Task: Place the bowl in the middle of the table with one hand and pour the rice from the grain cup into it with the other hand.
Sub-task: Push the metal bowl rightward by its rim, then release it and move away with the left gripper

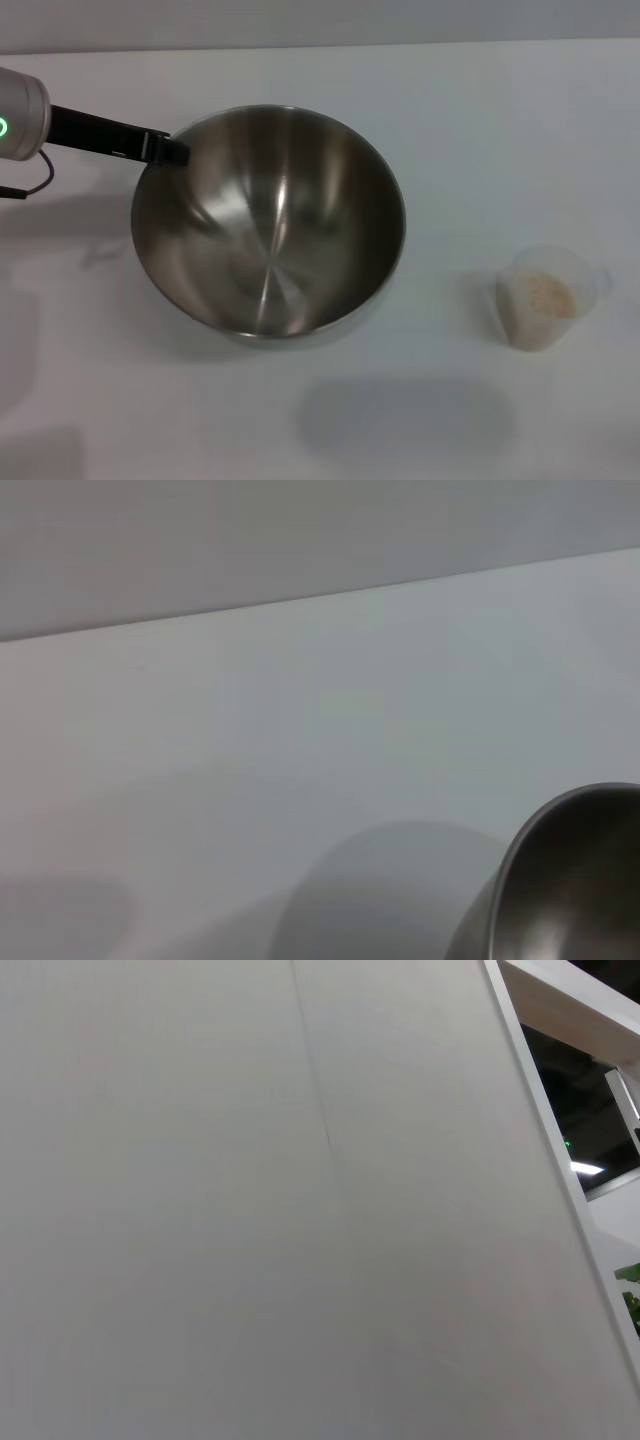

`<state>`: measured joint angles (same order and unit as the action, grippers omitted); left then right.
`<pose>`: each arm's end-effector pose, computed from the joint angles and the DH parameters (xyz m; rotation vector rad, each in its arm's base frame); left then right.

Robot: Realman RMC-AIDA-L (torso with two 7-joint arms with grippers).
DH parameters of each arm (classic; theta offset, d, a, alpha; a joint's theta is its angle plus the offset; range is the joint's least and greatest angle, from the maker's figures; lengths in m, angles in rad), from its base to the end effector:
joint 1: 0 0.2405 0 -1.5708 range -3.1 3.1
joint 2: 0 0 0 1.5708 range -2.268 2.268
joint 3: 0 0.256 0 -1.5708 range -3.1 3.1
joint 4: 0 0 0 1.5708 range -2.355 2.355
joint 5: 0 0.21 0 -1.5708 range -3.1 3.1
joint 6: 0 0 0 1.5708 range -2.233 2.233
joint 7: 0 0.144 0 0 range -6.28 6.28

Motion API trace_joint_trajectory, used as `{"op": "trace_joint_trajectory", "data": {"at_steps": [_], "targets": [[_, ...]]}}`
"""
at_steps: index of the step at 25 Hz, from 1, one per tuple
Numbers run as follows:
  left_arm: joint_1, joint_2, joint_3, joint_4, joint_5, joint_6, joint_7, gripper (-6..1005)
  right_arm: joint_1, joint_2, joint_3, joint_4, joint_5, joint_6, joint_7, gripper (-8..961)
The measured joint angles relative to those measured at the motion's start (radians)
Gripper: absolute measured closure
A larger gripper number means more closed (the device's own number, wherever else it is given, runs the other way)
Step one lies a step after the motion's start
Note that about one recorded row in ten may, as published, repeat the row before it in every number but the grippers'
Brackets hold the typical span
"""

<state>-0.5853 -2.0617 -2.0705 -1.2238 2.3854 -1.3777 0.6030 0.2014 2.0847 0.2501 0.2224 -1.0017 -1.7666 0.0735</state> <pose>-0.2036 0.3892 0.0407 -2.3897 -1.2168 -0.0815 0.3929 0.1893 0.0736 -0.6996 0.4491 0.6476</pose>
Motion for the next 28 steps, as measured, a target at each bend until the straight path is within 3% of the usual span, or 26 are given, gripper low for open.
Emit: {"op": "trace_joint_trajectory", "data": {"at_steps": [14, 28], "targets": [[0.012, -0.007, 0.147, -0.011, -0.061, 0.017, -0.011, 942, 0.007, 0.0, 0.0, 0.0, 0.0, 0.001, 0.0, 124], [0.01, -0.008, 0.217, -0.009, -0.104, 0.042, -0.012, 938, 0.006, 0.001, 0.0, 0.003, -0.009, -0.004, 0.0, 124]]}}
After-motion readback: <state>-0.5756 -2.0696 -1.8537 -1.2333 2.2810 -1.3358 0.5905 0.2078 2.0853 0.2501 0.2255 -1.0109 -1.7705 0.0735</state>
